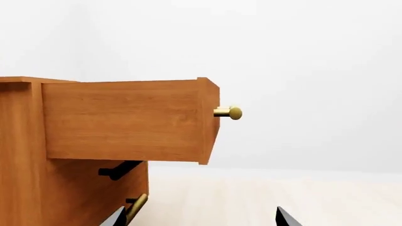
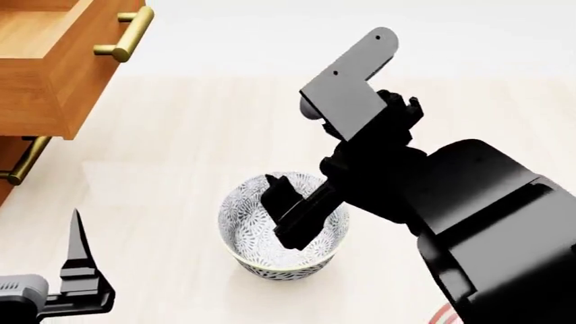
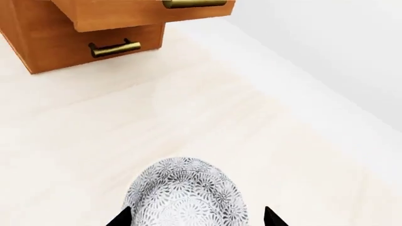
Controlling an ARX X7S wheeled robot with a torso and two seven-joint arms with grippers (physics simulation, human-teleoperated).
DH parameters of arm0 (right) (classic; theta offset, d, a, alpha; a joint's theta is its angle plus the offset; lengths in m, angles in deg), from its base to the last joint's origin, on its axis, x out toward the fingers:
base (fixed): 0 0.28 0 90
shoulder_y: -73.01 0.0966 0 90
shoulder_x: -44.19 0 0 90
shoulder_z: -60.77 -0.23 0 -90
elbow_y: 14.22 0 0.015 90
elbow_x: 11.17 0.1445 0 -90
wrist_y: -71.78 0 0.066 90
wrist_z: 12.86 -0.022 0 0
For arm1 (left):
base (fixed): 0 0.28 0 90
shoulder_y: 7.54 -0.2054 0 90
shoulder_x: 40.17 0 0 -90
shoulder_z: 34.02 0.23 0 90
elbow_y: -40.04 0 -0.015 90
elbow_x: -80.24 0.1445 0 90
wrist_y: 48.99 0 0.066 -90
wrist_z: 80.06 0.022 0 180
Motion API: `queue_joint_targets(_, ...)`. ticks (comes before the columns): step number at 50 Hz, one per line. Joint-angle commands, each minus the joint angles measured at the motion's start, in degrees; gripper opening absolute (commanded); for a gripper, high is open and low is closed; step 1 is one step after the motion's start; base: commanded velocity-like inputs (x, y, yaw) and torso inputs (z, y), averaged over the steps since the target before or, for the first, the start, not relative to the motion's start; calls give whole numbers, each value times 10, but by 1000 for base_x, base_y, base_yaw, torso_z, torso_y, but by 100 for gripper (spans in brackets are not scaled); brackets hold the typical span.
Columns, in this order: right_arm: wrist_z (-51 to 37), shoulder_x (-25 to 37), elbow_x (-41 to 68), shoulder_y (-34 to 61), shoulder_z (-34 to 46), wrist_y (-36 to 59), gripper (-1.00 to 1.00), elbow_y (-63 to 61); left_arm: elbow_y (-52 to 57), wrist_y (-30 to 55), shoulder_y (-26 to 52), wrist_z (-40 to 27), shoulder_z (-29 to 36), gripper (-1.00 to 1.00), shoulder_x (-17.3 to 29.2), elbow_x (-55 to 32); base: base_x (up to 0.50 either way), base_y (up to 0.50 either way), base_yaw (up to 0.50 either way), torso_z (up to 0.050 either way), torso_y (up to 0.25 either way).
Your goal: Put the bowl on the plate.
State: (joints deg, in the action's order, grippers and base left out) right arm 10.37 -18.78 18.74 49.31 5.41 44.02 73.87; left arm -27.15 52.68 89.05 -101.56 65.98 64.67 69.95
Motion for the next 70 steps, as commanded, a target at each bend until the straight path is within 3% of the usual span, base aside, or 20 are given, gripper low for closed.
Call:
queue_joint_targets(1,106,-11,-19,109,111,27,100,55,5,10,3,14,-5,100,-3,-16,0,0,0,0,0)
queue_joint_targets(5,124,-21,-38,125,141,2,100,82,7,10,2,13,-3,100,-2,-16,0,0,0,0,0)
queue_joint_targets(38,159,-97,-34,118,131,-83,100,274,16,12,3,3,-2,100,5,-28,0,0,0,0,0)
queue_joint_targets(48,172,-131,-37,98,118,-164,100,372,16,15,7,2,-3,100,7,-35,0,0,0,0,0)
queue_joint_targets(51,176,-140,-37,98,116,-176,100,399,-53,-69,-10,15,5,100,-4,-17,0,0,0,0,0)
queue_joint_targets(70,184,-177,-51,104,132,-197,100,493,-61,-71,-7,12,9,100,-2,-24,0,0,0,0,0)
